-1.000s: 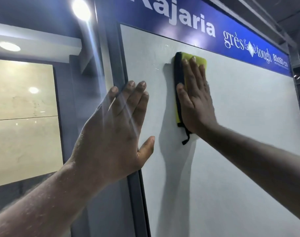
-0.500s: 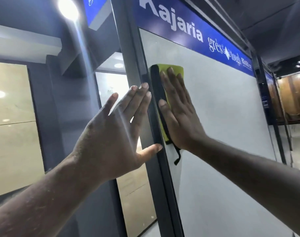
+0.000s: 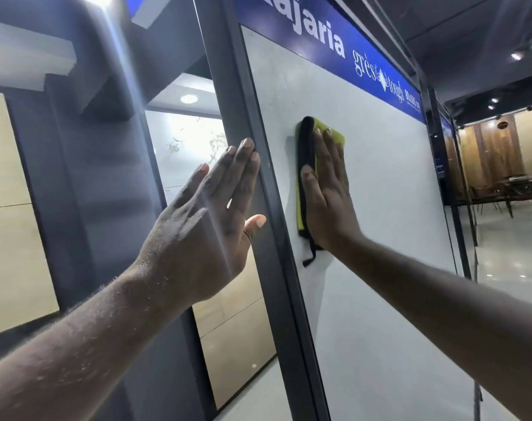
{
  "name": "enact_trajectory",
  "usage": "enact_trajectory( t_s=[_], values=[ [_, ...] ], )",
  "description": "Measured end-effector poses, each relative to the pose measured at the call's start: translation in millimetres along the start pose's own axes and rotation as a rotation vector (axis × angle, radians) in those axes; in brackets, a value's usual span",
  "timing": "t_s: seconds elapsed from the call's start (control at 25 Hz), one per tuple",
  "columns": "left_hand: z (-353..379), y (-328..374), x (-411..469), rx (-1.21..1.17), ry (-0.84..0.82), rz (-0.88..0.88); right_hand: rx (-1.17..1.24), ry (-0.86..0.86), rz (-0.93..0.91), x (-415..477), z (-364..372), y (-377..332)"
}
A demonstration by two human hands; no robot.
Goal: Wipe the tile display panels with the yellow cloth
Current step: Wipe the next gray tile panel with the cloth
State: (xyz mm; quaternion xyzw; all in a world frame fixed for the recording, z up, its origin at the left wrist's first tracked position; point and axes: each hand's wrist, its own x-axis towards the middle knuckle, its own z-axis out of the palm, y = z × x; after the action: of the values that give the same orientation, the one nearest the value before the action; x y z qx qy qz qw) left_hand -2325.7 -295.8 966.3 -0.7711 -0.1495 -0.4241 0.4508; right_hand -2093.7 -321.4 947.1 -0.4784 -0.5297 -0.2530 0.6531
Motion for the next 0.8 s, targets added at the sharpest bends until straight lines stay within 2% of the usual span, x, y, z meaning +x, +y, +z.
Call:
enact_trajectory(
  t_s=[0.04,0.08,0.16,0.24,0.28,0.4,0.44,0.52,0.6,0.64,0.72,0.8],
  values=[
    [-3,2,1,0.015,0.018,0.007,0.024,0.000,0.091,6,0,-6],
    [-2,4,2,0.043,0.036,0.020,0.027,-0.004,0.105,5,1,-13],
    [3,9,6,0.067,0.078,0.025,0.003,-0.023,-0.089,-21,3,-20],
    [10,15,10,0.022,0.071,0.018,-0.020,-0.082,-0.240,-48,0,4],
    [11,17,13,0.044,0.040,0.036,-0.036,-0.072,-0.225,-44,-4,20],
    [2,25,24,0.330,-0.096,0.095,0.015,-0.012,0.100,8,-8,39],
    [-1,31,30,0.390,-0.126,0.094,0.029,-0.013,0.126,16,-6,35],
    [-4,41,41,0.450,-0.169,0.068,0.002,-0.044,-0.079,-2,-5,29],
    [-1,53,57,0.568,-0.276,0.039,-0.028,-0.135,-0.300,-34,-11,54],
    [0,60,63,0.625,-0.345,0.030,-0.054,-0.144,-0.322,-38,-18,77],
    [4,72,71,0.714,-0.452,0.025,-0.073,-0.086,-0.178,-12,-23,115],
    [7,85,80,0.723,-0.529,0.024,-0.017,-0.078,0.007,26,-24,125]
  ],
)
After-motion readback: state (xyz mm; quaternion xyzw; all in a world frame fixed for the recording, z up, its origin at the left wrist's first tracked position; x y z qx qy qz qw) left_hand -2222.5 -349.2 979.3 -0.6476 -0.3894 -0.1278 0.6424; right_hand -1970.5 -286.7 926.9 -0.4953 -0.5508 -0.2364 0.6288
